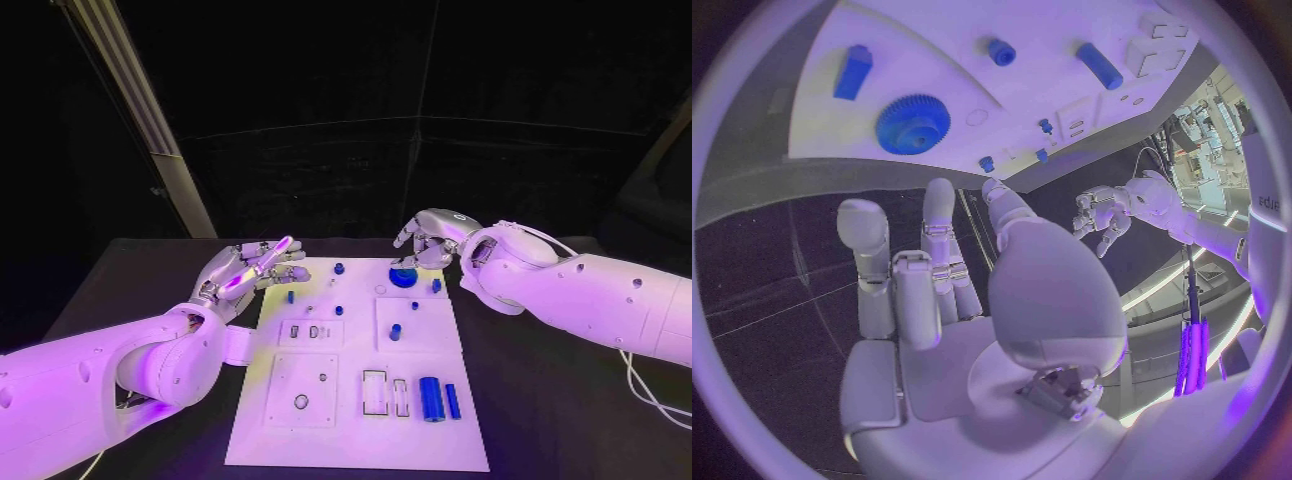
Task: Assemble the parts on the task board
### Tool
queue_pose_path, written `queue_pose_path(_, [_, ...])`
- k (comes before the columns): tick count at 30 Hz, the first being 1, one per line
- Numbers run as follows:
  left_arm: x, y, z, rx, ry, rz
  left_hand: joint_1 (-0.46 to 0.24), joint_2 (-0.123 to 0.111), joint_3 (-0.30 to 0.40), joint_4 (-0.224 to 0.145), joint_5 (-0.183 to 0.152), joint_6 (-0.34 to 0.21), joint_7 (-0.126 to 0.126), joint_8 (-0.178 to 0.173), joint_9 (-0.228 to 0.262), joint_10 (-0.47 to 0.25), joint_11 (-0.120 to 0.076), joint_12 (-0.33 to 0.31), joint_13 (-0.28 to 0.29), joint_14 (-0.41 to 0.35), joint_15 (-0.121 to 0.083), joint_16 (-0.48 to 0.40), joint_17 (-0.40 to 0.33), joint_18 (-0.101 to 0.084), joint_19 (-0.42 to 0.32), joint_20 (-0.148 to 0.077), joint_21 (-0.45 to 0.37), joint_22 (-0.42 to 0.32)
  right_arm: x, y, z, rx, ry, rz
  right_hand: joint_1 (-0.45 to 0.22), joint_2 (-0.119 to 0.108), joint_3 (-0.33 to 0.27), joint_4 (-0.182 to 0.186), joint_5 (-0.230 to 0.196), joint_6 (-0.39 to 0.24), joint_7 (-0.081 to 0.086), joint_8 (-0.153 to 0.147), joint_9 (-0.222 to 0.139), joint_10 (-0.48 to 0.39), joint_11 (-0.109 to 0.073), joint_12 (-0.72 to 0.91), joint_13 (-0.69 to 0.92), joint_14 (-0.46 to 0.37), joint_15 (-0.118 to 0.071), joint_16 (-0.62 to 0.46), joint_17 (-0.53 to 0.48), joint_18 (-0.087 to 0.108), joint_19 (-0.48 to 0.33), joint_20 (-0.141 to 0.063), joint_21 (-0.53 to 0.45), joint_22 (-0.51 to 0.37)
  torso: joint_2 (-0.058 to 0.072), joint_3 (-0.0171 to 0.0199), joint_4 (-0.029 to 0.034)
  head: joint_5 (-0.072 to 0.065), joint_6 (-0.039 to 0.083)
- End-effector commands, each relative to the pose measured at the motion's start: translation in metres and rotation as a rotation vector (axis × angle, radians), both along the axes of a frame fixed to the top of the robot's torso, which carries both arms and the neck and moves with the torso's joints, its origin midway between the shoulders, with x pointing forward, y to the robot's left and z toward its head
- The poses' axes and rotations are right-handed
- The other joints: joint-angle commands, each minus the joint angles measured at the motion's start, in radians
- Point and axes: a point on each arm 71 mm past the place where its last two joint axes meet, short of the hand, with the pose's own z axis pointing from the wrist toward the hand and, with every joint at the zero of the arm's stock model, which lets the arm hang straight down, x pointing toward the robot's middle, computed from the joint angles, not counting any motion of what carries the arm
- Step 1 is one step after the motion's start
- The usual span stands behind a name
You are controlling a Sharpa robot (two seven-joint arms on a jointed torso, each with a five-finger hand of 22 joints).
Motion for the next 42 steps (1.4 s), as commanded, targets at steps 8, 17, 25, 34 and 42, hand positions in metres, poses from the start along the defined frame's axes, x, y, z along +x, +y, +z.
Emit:
queue_pose_path(8, [0.001,-0.002,0.001,-0.006,-0.005,-0.017,0.004,0.004,-0.004,-0.001,0.001,0.003,0.002,-0.005,-0.001,-0.006,0.002,-0.004,-0.001,0.003,0.003,-0.003,0.001,0.013,0.009,0.001,-0.006,-0.001,0.006,-0.006,-0.013,-0.079,0.165,-0.065,0.098,0.000,-0.091,0.061,-0.004,-0.046,0.015,0.004,-0.003,-0.006,0.013,0.237,0.276,0.066,0.012,0.014,0.051,-0.007,0.010,0.011,0.014,0.016,0.001,0.0006,0.0004,-0.018,-0.003])
queue_pose_path(17, [0.001,-0.003,0.001,-0.005,-0.004,-0.017,0.004,0.004,-0.004,-0.001,0.001,0.003,0.002,-0.005,-0.001,-0.006,0.002,-0.004,-0.001,0.003,0.003,-0.003,0.001,0.013,0.009,0.001,-0.006,-0.001,0.013,0.000,-0.017,-0.122,0.175,-0.068,0.135,0.008,-0.101,0.064,0.000,-0.057,0.018,0.004,-0.003,0.004,0.016,0.289,0.338,0.067,0.015,0.018,0.062,-0.008,0.013,0.014,0.021,0.027,0.001,-0.0008,0.0034,-0.019,-0.007])
queue_pose_path(25, [0.001,-0.003,0.000,-0.005,-0.003,-0.019,0.005,0.005,-0.004,-0.002,0.002,0.004,0.001,-0.005,-0.001,-0.005,0.002,-0.005,-0.001,0.003,0.003,-0.004,0.002,0.013,0.009,0.001,-0.006,-0.002,0.016,0.009,-0.019,-0.162,0.171,-0.055,0.166,0.017,-0.110,0.061,0.024,-0.054,0.018,0.013,-0.001,0.048,0.016,0.404,0.463,0.069,0.015,0.023,0.076,-0.008,0.011,0.015,0.025,0.030,0.001,-0.0001,0.0001,-0.017,-0.010])
queue_pose_path(34, [0.001,-0.003,0.000,-0.005,-0.003,-0.018,0.006,0.005,-0.004,-0.003,0.002,0.004,0.001,-0.006,-0.001,-0.005,0.001,-0.006,-0.001,0.004,0.003,-0.005,0.002,0.013,0.010,0.001,-0.007,-0.002,0.019,0.009,-0.021,-0.200,0.177,-0.058,0.186,0.024,-0.110,0.053,0.033,-0.048,0.017,0.019,0.000,0.073,0.015,0.465,0.530,0.072,0.015,0.028,0.089,-0.010,0.014,0.014,0.030,0.038,0.001,-0.0005,0.0014,-0.018,-0.012])
queue_pose_path(42, [0.001,-0.004,0.000,-0.005,-0.001,-0.020,0.009,0.006,-0.004,-0.005,0.001,0.005,0.000,-0.007,-0.001,-0.005,0.001,-0.007,-0.001,0.004,0.003,-0.006,0.002,0.013,0.010,0.001,-0.007,-0.003,0.021,0.006,-0.023,-0.224,0.194,-0.071,0.189,0.031,-0.109,0.053,0.035,-0.044,0.016,0.023,0.000,0.081,0.015,0.486,0.552,0.073,0.015,0.030,0.097,-0.011,0.015,0.014,0.033,0.043,0.001,-0.0008,0.0021,-0.017,-0.017])
